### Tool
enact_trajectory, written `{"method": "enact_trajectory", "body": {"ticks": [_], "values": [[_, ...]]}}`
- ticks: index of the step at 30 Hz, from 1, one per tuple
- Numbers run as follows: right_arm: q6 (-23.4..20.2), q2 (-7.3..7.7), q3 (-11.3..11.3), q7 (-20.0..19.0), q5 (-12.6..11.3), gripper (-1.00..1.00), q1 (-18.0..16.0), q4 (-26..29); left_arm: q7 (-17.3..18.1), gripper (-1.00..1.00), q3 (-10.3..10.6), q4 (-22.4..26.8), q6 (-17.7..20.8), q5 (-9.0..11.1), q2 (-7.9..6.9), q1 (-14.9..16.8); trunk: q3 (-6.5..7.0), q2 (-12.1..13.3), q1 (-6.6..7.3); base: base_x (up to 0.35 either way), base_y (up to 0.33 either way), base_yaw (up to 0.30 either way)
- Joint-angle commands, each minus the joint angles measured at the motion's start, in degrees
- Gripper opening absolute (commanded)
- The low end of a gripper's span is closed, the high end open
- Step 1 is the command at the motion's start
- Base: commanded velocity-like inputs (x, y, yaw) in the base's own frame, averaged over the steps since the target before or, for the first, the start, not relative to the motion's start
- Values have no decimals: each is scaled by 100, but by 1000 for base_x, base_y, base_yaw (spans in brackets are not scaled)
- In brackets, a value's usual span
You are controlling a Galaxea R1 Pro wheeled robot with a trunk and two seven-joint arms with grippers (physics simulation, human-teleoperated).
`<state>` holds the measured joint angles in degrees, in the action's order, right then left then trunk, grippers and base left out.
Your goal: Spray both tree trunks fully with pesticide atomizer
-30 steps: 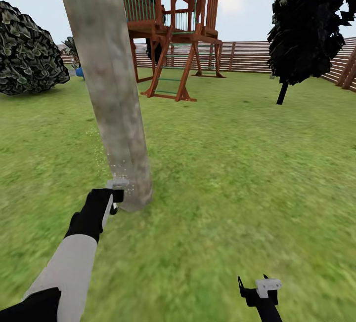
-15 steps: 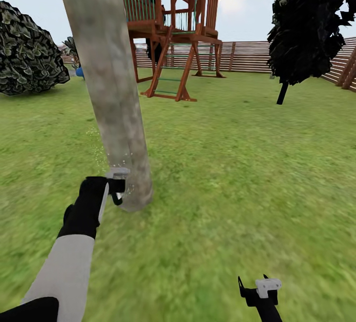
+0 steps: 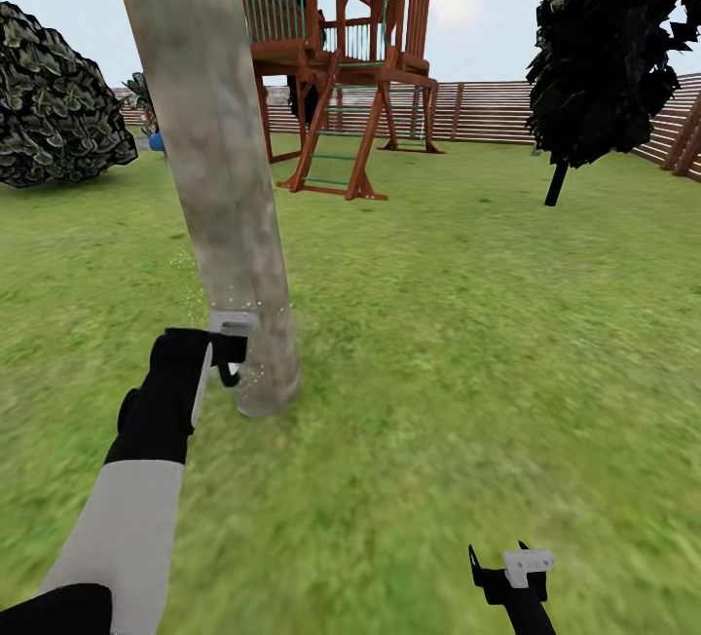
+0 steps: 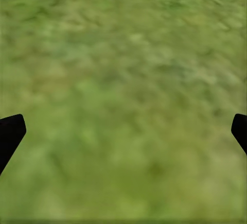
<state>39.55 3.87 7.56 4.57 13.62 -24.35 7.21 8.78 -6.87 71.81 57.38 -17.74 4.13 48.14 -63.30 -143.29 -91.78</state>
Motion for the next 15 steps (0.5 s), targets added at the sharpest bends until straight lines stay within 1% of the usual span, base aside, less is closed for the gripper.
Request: {"method": "enact_trajectory", "body": {"ticks": [1,2,3,4,6,8,11,13,14,15], "values": [[0,0,0,0,0,100,0,0,1,-100,6,61,4,-12,48,-3,0,0,0,0,0,0],[0,0,0,0,0,100,0,0,1,-100,44,103,11,-14,135,0,0,0,0,0,0,0],[0,0,0,0,0,100,0,0,1,-100,138,159,16,-18,259,7,0,0,0,0,0,0],[0,0,0,0,0,100,0,0,1,-100,202,230,22,-18,304,10,0,0,0,0,0,0],[1,0,0,0,0,100,0,0,1,-100,244,297,43,-19,318,7,0,0,0,0,0,0],[0,0,0,0,0,100,0,0,1,-100,228,336,59,-32,275,3,0,0,0,0,0,0],[0,0,0,0,0,100,0,0,1,-100,70,489,62,-44,184,3,0,0,0,0,0,0],[0,0,-2,0,0,100,0,0,1,-100,-48,533,74,-34,41,5,0,0,0,0,0,0],[0,0,-2,0,0,100,0,0,1,-100,-54,544,77,-25,32,4,0,0,0,0,0,0],[0,0,-2,0,0,100,0,0,1,-100,-32,553,79,-16,62,7,0,0,0,0,0,0]]}}
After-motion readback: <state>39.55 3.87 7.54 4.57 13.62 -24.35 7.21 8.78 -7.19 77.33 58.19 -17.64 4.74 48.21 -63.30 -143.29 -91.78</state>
